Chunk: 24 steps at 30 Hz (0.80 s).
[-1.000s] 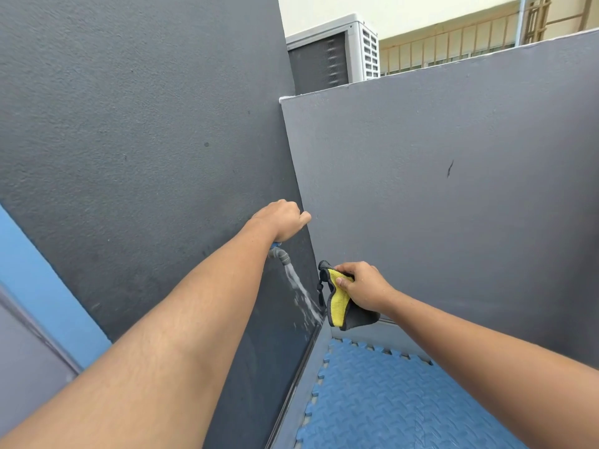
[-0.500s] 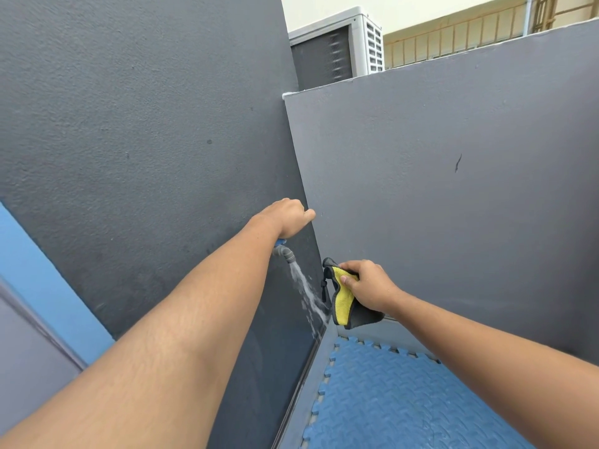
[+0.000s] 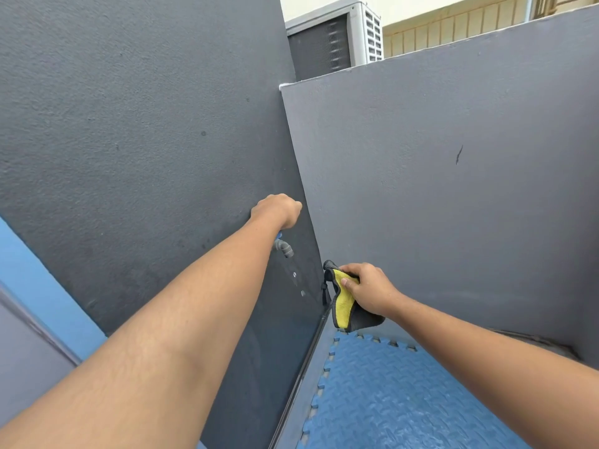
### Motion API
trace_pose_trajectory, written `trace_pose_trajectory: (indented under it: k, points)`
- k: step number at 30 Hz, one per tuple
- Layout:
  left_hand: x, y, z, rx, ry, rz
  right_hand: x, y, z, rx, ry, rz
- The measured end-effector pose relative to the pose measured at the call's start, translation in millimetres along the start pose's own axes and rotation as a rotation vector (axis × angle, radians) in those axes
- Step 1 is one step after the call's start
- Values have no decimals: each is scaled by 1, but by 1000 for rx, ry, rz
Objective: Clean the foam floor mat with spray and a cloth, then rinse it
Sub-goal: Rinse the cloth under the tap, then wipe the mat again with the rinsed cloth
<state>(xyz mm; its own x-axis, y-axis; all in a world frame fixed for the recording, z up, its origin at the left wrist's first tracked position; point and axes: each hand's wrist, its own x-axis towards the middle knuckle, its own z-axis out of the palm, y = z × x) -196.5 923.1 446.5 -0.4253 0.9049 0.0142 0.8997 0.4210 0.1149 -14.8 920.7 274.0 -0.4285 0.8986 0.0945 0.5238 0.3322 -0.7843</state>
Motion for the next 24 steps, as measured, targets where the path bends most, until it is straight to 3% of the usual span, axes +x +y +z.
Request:
trace_pose_trajectory:
  k: [4,7,10,12,14,16,21,24]
  points:
    - [3,2,6,198,101,65,-5,12,12,18,-16,26]
    - [-4,-1,25,398,439,242,-7,26,26,37,-34,49]
    - [-33,3,56,130,794,569,-10,44,40,64,-25,74]
    - [-67,9,87,-125,880,777,-15,62,51,75,-27,86]
    - [-98,5,129,-281,822,877,-21,87,64,89,-39,95]
    - [-114,-12,184,-372,650,861,-30,116,76,90,-56,133]
    - [-127,-92,351,-359,-37,455,-67,203,104,20,-100,225]
    - [-143,-145,441,-222,-315,255,-95,271,121,-58,-90,312]
